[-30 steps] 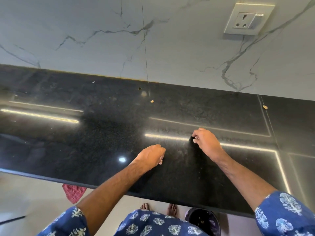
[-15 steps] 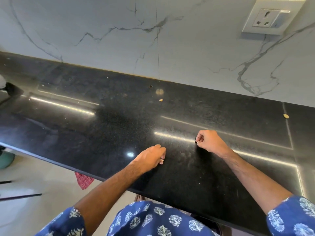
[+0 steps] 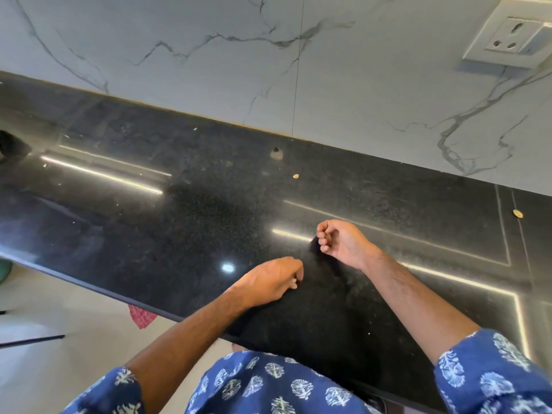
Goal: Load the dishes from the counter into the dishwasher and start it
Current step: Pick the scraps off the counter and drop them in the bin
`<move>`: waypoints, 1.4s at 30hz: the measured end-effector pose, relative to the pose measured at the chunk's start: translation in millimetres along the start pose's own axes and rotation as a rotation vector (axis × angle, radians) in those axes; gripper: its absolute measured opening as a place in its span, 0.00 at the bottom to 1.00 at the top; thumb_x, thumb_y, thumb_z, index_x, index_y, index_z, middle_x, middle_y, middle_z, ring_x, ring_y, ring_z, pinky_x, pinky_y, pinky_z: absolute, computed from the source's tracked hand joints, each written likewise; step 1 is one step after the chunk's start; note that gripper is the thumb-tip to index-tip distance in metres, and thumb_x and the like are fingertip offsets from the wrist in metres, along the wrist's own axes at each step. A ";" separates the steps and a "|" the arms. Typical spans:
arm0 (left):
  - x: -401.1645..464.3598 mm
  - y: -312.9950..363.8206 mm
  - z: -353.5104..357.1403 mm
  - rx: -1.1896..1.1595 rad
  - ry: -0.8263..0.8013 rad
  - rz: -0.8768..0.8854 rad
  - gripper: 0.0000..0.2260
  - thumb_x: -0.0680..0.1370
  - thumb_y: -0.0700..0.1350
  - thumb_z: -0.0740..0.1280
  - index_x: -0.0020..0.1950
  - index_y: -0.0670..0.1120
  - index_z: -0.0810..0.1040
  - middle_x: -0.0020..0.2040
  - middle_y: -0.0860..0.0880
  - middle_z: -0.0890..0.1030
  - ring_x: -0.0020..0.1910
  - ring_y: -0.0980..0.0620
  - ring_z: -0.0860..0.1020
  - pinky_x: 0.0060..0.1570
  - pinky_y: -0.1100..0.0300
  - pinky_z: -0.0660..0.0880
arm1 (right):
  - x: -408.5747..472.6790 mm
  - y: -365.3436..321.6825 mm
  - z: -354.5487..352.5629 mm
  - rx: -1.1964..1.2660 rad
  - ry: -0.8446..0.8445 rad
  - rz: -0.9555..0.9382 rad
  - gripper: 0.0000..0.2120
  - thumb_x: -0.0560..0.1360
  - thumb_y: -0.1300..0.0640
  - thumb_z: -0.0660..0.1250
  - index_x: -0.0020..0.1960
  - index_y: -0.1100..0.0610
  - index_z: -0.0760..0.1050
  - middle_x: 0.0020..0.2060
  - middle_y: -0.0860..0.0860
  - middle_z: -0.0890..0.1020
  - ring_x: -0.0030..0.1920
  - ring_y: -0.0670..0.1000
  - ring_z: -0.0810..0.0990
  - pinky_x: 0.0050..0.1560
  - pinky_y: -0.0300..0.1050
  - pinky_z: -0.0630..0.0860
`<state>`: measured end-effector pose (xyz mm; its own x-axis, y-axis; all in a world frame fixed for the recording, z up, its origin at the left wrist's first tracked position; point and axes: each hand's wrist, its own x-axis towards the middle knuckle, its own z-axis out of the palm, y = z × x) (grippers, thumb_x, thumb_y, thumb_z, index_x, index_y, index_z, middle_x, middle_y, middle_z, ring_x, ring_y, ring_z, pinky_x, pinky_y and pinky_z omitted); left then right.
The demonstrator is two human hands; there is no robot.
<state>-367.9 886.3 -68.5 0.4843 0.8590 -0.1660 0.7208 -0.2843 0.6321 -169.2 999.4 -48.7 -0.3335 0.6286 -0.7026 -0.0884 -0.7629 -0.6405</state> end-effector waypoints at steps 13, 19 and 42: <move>4.2 -78.1 -70.3 -1.526 0.487 -0.531 0.12 0.81 0.32 0.56 0.47 0.41 0.78 0.37 0.48 0.78 0.33 0.55 0.75 0.33 0.62 0.72 | 103.8 -89.2 65.5 -1.447 0.467 -0.510 0.13 0.79 0.55 0.64 0.63 0.52 0.72 0.46 0.54 0.83 0.44 0.58 0.82 0.49 0.51 0.79; -7.0 -102.3 -91.6 -1.712 0.486 -0.579 0.13 0.76 0.34 0.52 0.37 0.44 0.72 0.32 0.49 0.67 0.27 0.55 0.64 0.30 0.61 0.61 | 121.6 -91.9 75.0 -1.481 0.495 -0.509 0.02 0.78 0.55 0.67 0.48 0.52 0.75 0.44 0.50 0.82 0.47 0.55 0.80 0.46 0.51 0.77; 10.3 -93.8 -107.9 -1.769 0.280 -0.477 0.09 0.81 0.40 0.57 0.46 0.43 0.75 0.33 0.49 0.72 0.30 0.54 0.67 0.29 0.61 0.63 | 89.0 -44.1 80.6 -1.787 0.592 -0.390 0.05 0.73 0.56 0.60 0.45 0.58 0.67 0.33 0.50 0.74 0.34 0.55 0.76 0.31 0.46 0.67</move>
<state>-484.1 967.7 -47.8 0.2019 0.8118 -0.5479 -0.6289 0.5363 0.5629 -270.7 1076.7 -58.0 -0.1884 0.9579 -0.2168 0.9819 0.1883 -0.0215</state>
